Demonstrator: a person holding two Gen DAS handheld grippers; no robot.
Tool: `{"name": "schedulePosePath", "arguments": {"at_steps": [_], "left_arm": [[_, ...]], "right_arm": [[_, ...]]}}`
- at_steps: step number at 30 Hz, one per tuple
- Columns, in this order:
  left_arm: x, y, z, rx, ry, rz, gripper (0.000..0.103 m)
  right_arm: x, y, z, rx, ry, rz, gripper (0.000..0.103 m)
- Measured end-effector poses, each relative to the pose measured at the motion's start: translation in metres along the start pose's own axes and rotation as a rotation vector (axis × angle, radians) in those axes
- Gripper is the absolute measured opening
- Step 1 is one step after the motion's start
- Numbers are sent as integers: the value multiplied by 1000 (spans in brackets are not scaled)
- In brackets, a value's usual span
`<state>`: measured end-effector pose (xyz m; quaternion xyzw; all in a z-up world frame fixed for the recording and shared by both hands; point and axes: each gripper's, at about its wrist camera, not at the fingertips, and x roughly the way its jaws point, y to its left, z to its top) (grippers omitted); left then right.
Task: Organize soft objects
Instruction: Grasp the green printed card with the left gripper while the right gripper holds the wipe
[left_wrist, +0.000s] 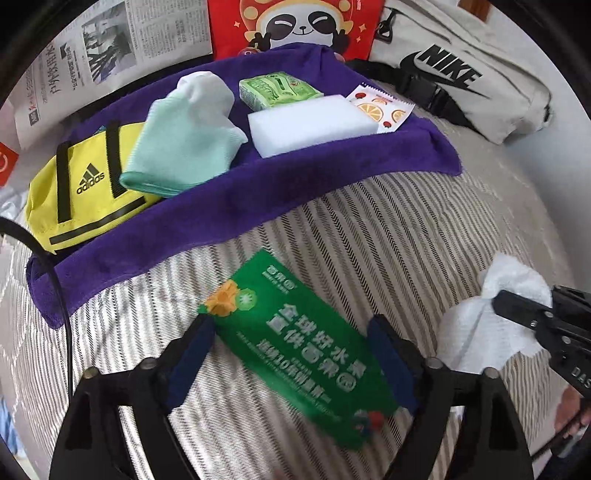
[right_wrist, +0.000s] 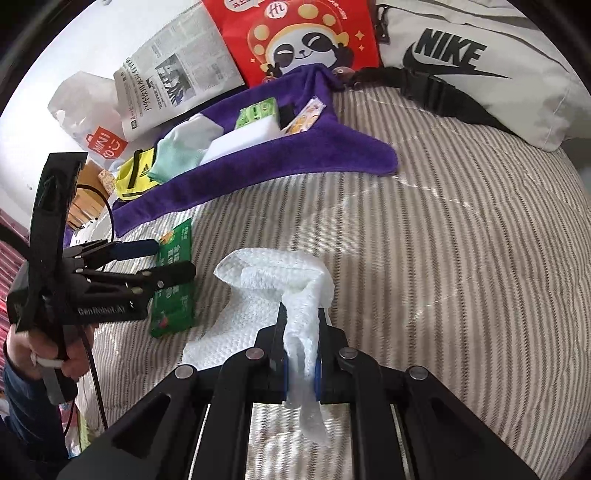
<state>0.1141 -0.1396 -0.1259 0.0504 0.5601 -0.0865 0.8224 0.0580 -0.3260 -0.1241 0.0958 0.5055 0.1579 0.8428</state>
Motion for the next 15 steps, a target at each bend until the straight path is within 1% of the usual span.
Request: {"name": "schedulePosePath", "arguments": {"at_steps": [2, 5, 6, 7, 9, 12, 15], "left_arm": [[3, -6, 2, -12, -3, 34, 91], [5, -10, 3, -24, -17, 39, 91], [4, -11, 2, -13, -26, 40, 91], [4, -11, 1, 1, -33, 37, 89], [-2, -6, -8, 30, -38, 24, 81], [-9, 5, -17, 54, -27, 8, 74], [-13, 20, -24, 41, -10, 18, 73]], "right_arm": [[-1, -5, 0, 1, -2, -7, 11], [-4, -14, -1, 6, -4, -10, 11], [-5, -18, -1, 9, -6, -11, 11], [-7, -22, -2, 18, -9, -12, 11], [-8, -28, -3, 34, -11, -5, 11], [-8, -31, -5, 39, -14, -4, 11], [-7, -30, -6, 35, -17, 4, 11]]}}
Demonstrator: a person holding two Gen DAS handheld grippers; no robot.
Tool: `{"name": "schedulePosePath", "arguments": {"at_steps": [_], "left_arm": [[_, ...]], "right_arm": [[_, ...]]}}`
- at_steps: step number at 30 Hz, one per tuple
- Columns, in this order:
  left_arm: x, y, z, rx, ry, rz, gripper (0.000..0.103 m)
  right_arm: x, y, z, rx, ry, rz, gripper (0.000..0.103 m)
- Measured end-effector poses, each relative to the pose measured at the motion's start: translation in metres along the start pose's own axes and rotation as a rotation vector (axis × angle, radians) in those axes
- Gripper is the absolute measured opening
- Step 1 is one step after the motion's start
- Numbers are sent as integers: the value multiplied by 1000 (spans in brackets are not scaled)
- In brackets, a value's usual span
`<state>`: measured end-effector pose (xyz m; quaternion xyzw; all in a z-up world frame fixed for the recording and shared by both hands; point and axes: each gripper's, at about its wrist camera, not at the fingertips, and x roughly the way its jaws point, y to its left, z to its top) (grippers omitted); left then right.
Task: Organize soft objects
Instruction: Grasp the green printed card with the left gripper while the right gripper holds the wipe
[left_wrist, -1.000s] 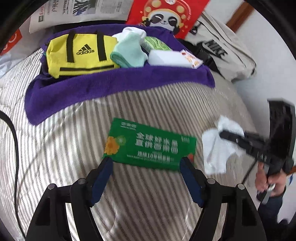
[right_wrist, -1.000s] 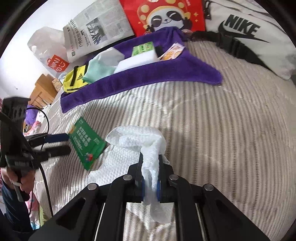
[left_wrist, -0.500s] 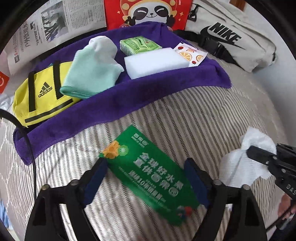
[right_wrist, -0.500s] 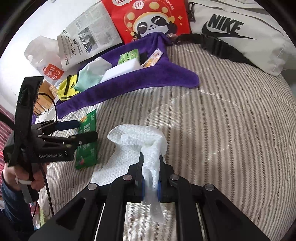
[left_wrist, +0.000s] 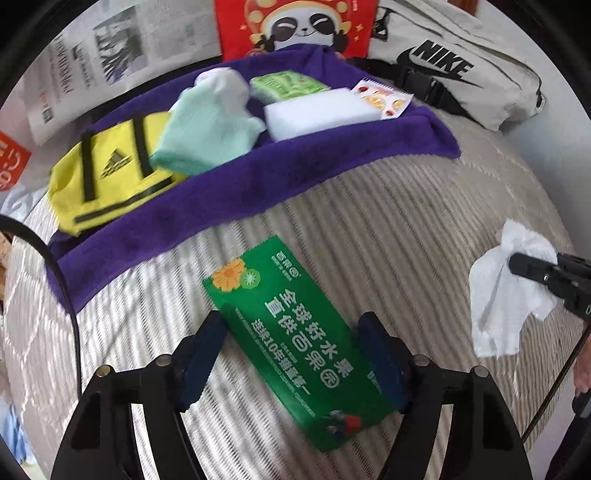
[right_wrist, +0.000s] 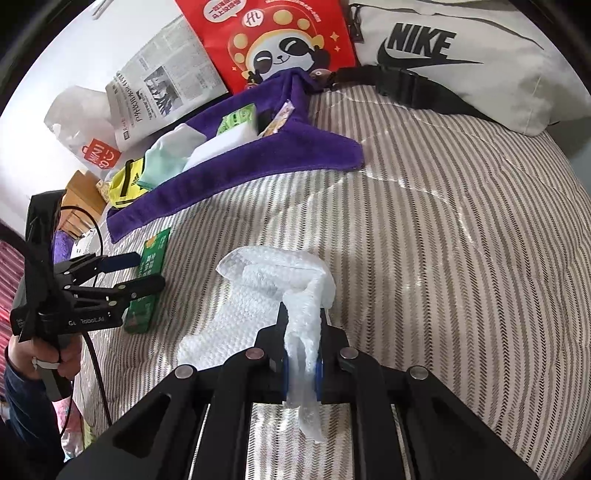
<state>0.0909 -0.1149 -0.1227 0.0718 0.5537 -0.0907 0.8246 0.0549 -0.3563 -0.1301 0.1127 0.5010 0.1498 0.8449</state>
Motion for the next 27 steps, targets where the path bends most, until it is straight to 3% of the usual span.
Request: {"name": "schedulePosePath", "arguments": {"at_steps": [7, 10, 15, 18, 19, 23, 25, 27], "left_arm": [[-5, -2, -11, -61, 33, 24, 73], [-7, -2, -17, -51, 5, 28, 73], [-14, 17, -20, -83, -44, 15, 40], [-19, 38, -21, -121, -48, -50, 17], [-20, 44, -23, -134, -43, -76, 16], [-25, 58, -30, -147, -35, -120, 17], [-24, 53, -33, -140, -18, -110, 25], [-21, 38, -24, -130, -9, -117, 56]], "right_arm": [[4, 13, 1, -29, 9, 14, 12], [6, 17, 1, -35, 14, 16, 12], [10, 19, 2, -39, 20, 14, 12], [11, 19, 1, -44, 24, 12, 12], [11, 19, 1, -44, 23, 11, 12], [11, 19, 1, -43, 26, 11, 13], [11, 20, 2, -52, 27, 6, 14], [13, 21, 3, -55, 28, 4, 14]]}}
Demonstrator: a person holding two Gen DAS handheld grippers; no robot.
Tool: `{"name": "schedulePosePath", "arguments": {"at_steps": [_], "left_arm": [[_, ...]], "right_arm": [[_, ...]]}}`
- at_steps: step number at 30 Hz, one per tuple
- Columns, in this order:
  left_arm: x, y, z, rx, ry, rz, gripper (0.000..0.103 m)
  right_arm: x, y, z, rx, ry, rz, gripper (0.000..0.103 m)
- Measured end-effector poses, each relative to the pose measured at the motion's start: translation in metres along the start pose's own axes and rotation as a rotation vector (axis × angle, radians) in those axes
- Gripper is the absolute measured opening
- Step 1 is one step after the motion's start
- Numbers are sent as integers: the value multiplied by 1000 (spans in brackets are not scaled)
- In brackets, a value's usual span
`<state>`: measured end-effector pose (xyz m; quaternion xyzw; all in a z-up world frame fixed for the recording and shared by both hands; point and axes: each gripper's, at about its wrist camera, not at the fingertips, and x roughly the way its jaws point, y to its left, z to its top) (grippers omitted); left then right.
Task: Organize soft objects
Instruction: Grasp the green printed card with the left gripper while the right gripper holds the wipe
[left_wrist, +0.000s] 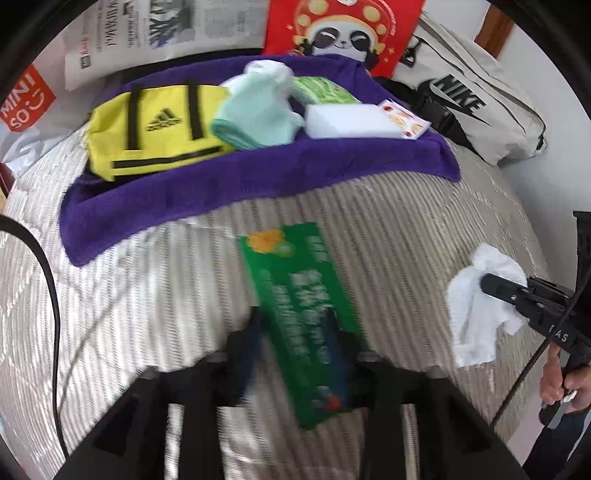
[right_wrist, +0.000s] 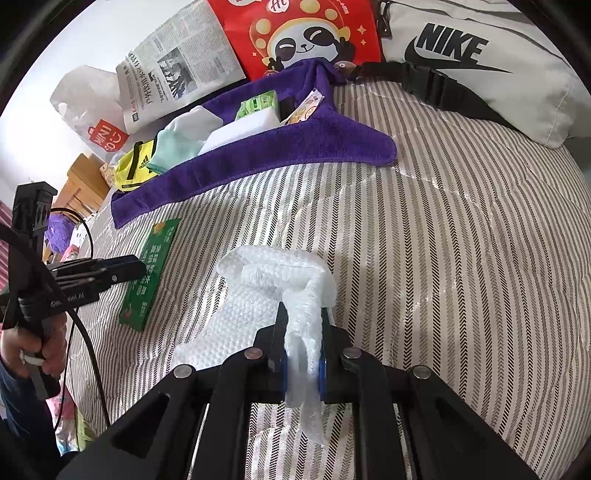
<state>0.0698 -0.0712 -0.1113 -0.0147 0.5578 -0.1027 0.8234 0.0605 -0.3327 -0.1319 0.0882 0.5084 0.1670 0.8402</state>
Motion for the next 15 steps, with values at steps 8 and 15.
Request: {"name": "schedulePosePath", "arguments": {"at_steps": [8, 15], "left_arm": [[14, -38, 3, 33, -29, 141, 72], [8, -27, 1, 40, -82, 131, 41]], "right_arm": [[0, -2, 1, -6, 3, 11, 14], [-2, -6, -3, 2, -1, 29, 14]]}}
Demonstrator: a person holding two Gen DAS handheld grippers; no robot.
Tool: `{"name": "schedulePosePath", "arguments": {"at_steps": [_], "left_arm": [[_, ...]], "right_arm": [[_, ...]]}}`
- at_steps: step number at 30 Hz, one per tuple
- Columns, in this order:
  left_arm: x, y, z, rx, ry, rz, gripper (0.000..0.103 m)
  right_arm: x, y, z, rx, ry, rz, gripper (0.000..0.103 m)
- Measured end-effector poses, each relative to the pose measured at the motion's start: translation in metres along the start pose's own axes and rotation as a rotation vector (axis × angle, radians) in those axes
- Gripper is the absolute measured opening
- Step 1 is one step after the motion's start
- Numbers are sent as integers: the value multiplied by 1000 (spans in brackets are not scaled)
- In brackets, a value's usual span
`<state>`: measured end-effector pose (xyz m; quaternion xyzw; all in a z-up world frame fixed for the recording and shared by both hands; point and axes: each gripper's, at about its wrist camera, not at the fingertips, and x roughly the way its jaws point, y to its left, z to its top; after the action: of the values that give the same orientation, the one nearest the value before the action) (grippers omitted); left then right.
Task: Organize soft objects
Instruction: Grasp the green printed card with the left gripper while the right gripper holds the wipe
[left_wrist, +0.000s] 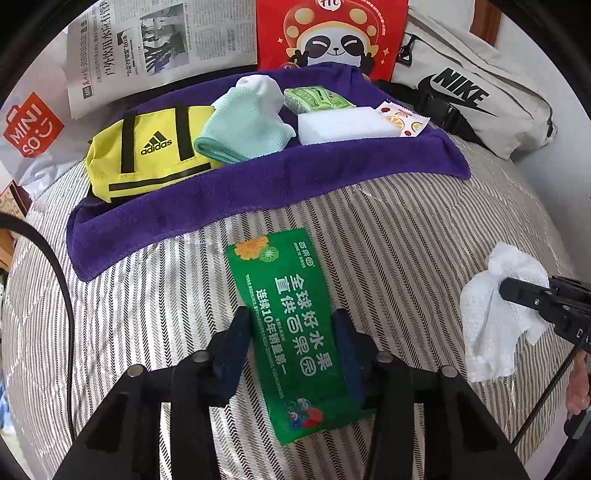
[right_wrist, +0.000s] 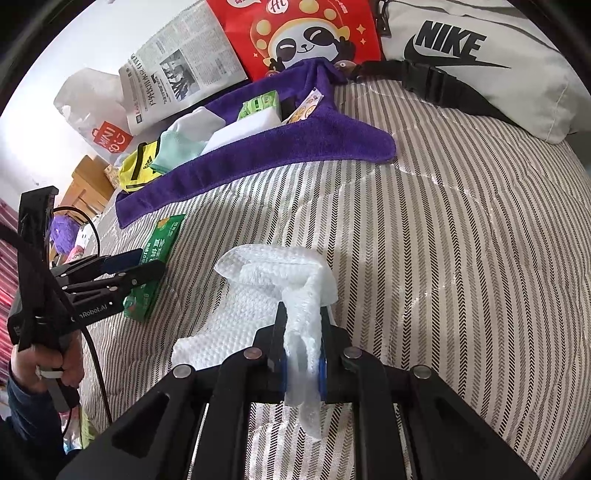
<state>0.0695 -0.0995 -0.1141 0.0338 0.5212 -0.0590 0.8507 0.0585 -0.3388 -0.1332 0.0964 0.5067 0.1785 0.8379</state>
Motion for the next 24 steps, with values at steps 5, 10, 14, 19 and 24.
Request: {"name": "schedulePosePath", "arguments": {"at_steps": [5, 10, 14, 19, 24], "left_arm": [[-6, 9, -4, 3, -2, -32, 22], [-5, 14, -4, -28, 16, -85, 26], [-3, -6, -8, 60, 30, -51, 46], [-2, -14, -9, 69, 14, -13, 42], [-4, 4, -5, 14, 16, -87, 15]], "right_arm": [[1, 2, 0, -2, -3, -7, 14], [1, 2, 2, -5, -1, -10, 14], [2, 3, 2, -15, -2, -16, 14], [2, 2, 3, -12, 1, -10, 14], [3, 3, 2, -11, 0, -13, 14]]}}
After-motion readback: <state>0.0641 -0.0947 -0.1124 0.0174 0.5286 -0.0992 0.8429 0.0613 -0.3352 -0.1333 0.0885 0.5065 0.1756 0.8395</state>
